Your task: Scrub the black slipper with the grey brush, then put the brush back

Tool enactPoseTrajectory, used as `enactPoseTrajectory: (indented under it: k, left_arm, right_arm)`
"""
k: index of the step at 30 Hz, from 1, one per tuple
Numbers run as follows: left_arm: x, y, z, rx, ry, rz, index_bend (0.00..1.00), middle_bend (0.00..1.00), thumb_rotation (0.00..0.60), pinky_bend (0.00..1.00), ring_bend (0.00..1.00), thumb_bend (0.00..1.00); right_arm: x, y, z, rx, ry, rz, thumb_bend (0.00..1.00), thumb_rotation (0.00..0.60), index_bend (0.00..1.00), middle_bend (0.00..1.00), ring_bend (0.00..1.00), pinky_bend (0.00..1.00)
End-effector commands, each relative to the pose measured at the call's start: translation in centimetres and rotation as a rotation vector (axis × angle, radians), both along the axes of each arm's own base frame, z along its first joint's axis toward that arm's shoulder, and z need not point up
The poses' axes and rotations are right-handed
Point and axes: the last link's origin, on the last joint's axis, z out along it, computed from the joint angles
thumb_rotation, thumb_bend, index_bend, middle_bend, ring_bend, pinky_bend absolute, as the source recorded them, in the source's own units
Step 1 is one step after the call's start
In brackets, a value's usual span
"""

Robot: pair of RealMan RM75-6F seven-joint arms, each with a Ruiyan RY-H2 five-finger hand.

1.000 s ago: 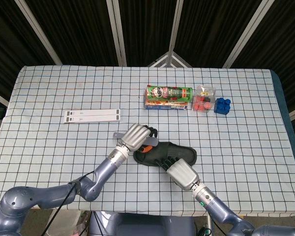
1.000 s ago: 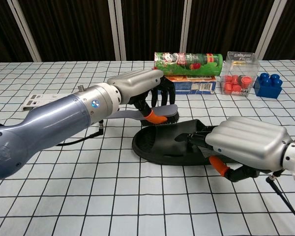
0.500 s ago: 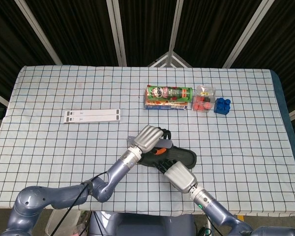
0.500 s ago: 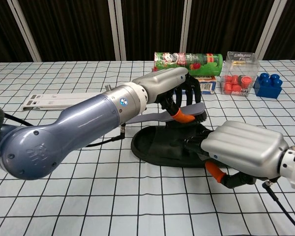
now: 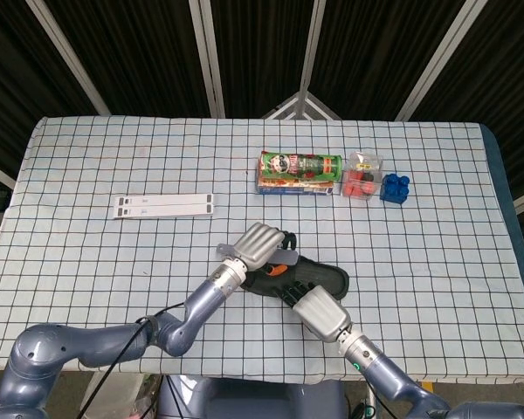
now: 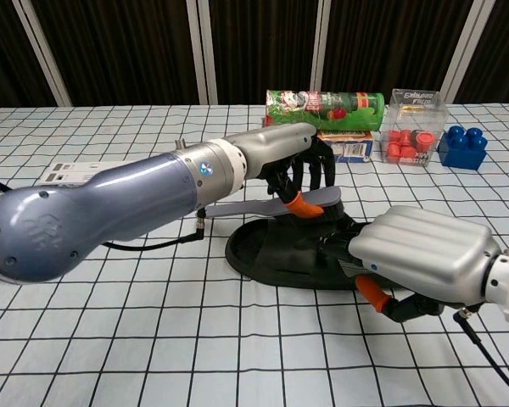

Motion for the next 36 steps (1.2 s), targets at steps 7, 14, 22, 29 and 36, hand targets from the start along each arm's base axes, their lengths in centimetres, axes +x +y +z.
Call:
enactPoseTrajectory:
  k: [7, 14, 22, 29, 36]
  left_arm:
    - [-0.4, 0.2, 3.2, -0.034, 0.175, 0.056, 0.56, 0.73, 0.6, 0.64, 0.61, 0.68]
    - [0.0, -0.2, 4.7, -0.041, 0.251, 0.111, 0.56, 0.73, 0.6, 0.64, 0.61, 0.69]
    - [0.6, 0.0, 3.8, -0.041, 0.276, 0.138, 0.56, 0.73, 0.6, 0.64, 0.61, 0.68]
    - [1.9, 0.4, 2.1, 0.013, 0.161, 0.097, 0.56, 0.73, 0.6, 0.64, 0.61, 0.68]
    - [2.9, -0.1, 0.8, 0.029, 0.168, 0.048, 0.56, 0.73, 0.6, 0.64, 0.61, 0.68]
  right_arm:
    - [0.2, 0.2, -0.1, 0.003, -0.002, 0.004, 0.8, 0.6, 0.0, 0.23, 0.23, 0.42]
    - [0.2, 0.3, -0.2, 0.006, -0.002, 0.003, 0.8, 0.6, 0.0, 0.23, 0.23, 0.42]
    - [0.1, 0.3, -0.1, 0.01, -0.002, 0.003, 0.8, 0.6, 0.0, 0.23, 0.23, 0.42]
    - [0.0, 0.2, 0.2, 0.003, -0.006, -0.002, 0.8, 0.6, 0.0, 0.23, 0.23, 0.42]
    - [0.0, 0.4, 0.2, 0.01, -0.006, 0.0, 0.8, 0.6, 0.0, 0.23, 0.23, 0.42]
